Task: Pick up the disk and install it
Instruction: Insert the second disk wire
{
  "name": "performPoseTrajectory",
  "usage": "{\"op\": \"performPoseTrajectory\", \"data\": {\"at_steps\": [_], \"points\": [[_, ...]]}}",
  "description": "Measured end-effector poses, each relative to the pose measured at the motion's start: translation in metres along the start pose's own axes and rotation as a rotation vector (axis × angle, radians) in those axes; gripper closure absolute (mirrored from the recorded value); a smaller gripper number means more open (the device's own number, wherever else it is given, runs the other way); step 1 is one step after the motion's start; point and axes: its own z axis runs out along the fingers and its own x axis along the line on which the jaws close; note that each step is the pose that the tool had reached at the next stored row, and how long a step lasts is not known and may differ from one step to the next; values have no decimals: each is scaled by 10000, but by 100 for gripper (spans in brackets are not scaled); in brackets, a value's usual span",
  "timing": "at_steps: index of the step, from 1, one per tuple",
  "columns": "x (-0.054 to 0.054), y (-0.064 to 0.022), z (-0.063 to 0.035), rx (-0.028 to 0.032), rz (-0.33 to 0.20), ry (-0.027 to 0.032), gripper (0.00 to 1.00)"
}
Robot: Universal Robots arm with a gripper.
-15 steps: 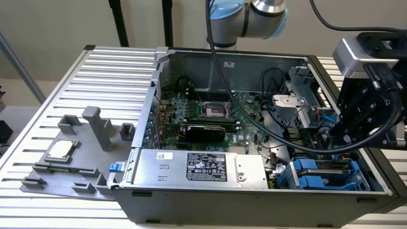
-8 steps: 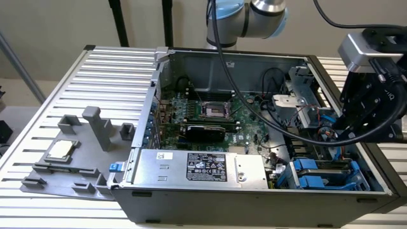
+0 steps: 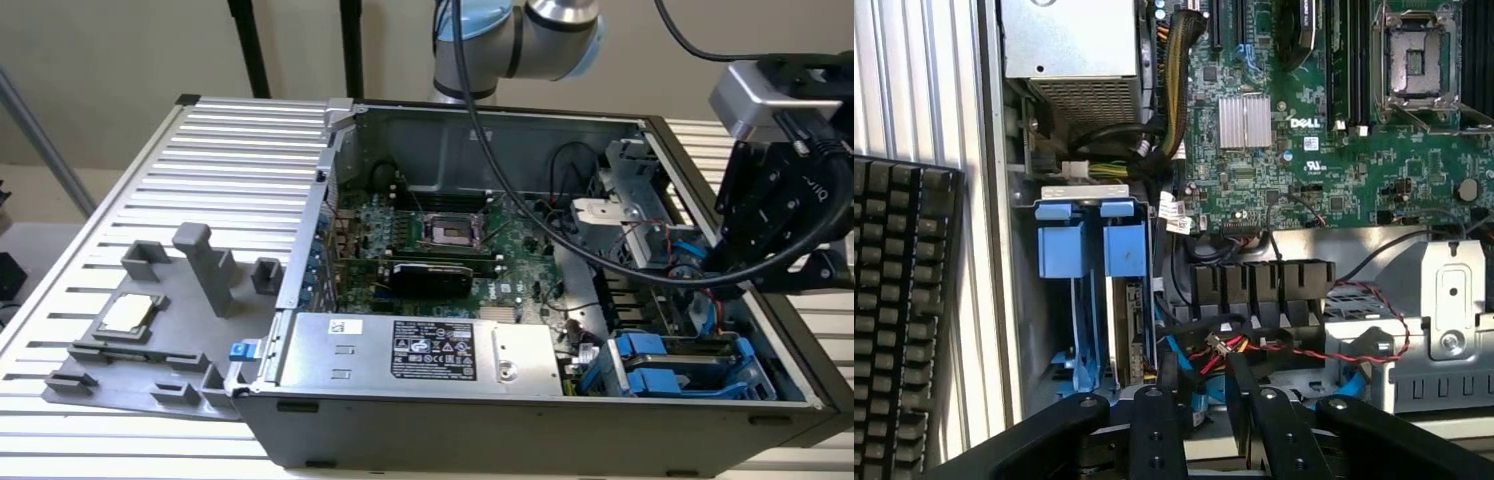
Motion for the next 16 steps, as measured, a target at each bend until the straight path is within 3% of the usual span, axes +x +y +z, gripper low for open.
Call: {"op": "performPoseTrajectory", "data": {"at_steps": [4, 9, 13, 15, 16], "points": [[-64, -17, 23, 21, -1, 397, 67], [-115, -17, 48, 36, -2, 787, 67], [-166, -14, 67, 55, -3, 1135, 67], [-189, -12, 75, 64, -3, 1305, 69], [-200, -12, 78, 68, -4, 1392, 76]]}}
